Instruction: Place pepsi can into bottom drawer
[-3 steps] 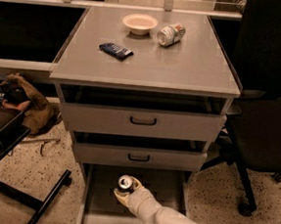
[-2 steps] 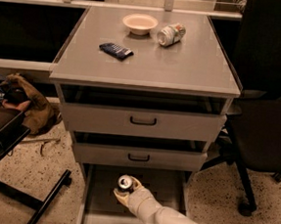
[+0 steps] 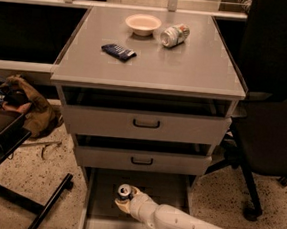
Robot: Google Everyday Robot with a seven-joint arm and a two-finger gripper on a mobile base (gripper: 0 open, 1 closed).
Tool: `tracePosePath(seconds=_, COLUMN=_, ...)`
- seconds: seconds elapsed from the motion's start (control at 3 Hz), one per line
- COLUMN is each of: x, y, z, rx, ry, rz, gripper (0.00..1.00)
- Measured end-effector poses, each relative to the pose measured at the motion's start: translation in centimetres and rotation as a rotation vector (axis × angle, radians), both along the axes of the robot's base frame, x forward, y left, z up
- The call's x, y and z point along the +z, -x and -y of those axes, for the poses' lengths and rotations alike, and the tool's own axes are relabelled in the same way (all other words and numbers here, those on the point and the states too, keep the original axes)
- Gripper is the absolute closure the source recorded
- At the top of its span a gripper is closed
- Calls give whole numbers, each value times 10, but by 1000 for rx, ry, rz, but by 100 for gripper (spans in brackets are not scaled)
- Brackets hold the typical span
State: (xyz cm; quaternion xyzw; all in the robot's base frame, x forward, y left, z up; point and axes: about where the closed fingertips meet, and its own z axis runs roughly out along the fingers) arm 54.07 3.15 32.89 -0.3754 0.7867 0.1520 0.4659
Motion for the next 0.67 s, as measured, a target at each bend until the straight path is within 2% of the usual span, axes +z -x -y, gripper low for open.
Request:
tracePosePath(seconds=0.33, x=-31, y=-8, z=-3, rx=0, ry=19, rz=-7, gripper=100)
tracePosePath(seconds=0.67, x=-60, y=-14, z=1, rx=-72, ry=28, rz=-81, gripper=100)
